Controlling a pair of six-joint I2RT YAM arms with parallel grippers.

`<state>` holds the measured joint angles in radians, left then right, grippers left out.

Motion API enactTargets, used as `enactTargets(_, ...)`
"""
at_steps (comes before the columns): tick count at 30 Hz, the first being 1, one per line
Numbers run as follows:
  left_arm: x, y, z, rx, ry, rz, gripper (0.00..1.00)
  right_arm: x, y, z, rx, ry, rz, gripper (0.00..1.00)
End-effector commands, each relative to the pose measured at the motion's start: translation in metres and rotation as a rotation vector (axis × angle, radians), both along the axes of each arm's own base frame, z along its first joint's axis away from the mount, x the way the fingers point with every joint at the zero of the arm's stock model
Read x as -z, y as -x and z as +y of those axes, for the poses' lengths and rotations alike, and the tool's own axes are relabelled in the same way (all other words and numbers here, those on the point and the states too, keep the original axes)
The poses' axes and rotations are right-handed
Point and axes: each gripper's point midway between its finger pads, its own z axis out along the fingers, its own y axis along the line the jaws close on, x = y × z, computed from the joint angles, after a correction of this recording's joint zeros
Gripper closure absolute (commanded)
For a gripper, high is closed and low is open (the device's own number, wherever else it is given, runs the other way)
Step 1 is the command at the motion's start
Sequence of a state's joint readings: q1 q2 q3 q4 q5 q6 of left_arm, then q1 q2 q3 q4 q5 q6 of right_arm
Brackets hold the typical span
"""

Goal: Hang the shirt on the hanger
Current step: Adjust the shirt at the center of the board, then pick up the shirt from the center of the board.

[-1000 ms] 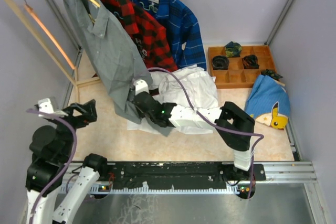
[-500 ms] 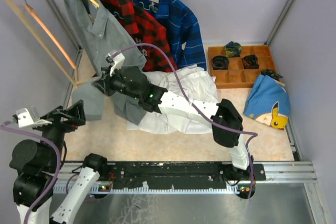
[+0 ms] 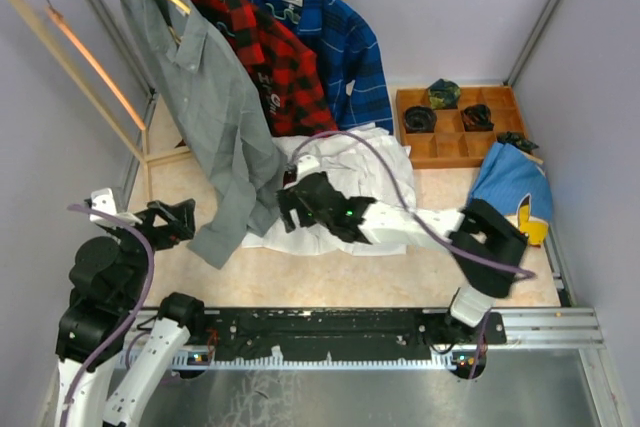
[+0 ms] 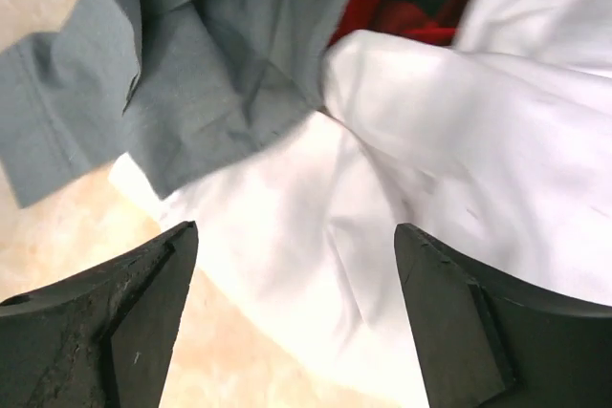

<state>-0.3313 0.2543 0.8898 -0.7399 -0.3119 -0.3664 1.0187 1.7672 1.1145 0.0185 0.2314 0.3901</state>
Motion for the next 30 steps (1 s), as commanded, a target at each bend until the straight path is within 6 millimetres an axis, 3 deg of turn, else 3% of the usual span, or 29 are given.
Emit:
enactTargets(1, 0.005, -0.011, -0.016, 0.061, 0.019, 0.008, 0.05, -0.089, 0.0, -0.054, 0.186, -0.14, -0.143, 0.14)
enactTargets(5, 0.014, -0.018, -0.023, 0.087, 0.022, 0.022, 0.05, -0.067, -0.006, -0.117, 0.382, 0.033, -0.135, 0.1)
enactTargets(8, 0.018, -0.02, -0.026, 0.095, 0.027, 0.026, 0.05, -0.052, -0.023, -0.139, 0.482, 0.076, -0.059, 0.09)
enactTargets(13, 0.021, -0.02, -0.025, 0.089, 0.034, 0.025, 0.05, -0.036, -0.05, -0.128, 0.499, 0.083, 0.002, 0.08)
enactTargets(17, 0.021, -0.02, -0.025, 0.086, 0.036, 0.021, 0.06, 0.0, -0.062, -0.118, 0.486, 0.118, 0.086, 0.08)
enactTargets(19, 0.021, -0.02, -0.025, 0.086, 0.038, 0.018, 0.06, 0.009, -0.065, -0.117, 0.484, 0.115, 0.109, 0.1)
enactTargets(21, 0.021, -0.02, -0.025, 0.085, 0.036, 0.019, 0.06, 0.015, -0.067, -0.117, 0.469, 0.103, 0.132, 0.17)
enactTargets(22, 0.022, -0.021, -0.024, 0.083, 0.036, 0.019, 0.05, 0.016, -0.066, -0.119, 0.469, 0.102, 0.137, 0.26)
enactTargets(25, 0.022, -0.021, -0.024, 0.08, 0.035, 0.018, 0.06, 0.008, -0.062, -0.135, 0.498, 0.096, 0.107, 0.71)
enactTargets(26, 0.022, -0.021, -0.023, 0.076, 0.035, 0.018, 0.06, -0.002, -0.059, -0.142, 0.51, 0.083, 0.083, 0.89)
enactTargets(27, 0.022, -0.021, -0.023, 0.076, 0.035, 0.018, 0.05, -0.015, -0.056, -0.15, 0.52, 0.066, 0.055, 0.98)
enactTargets(30, 0.022, -0.021, -0.023, 0.074, 0.034, 0.017, 0.05, -0.061, -0.042, -0.178, 0.563, 0.0, -0.041, 1.0)
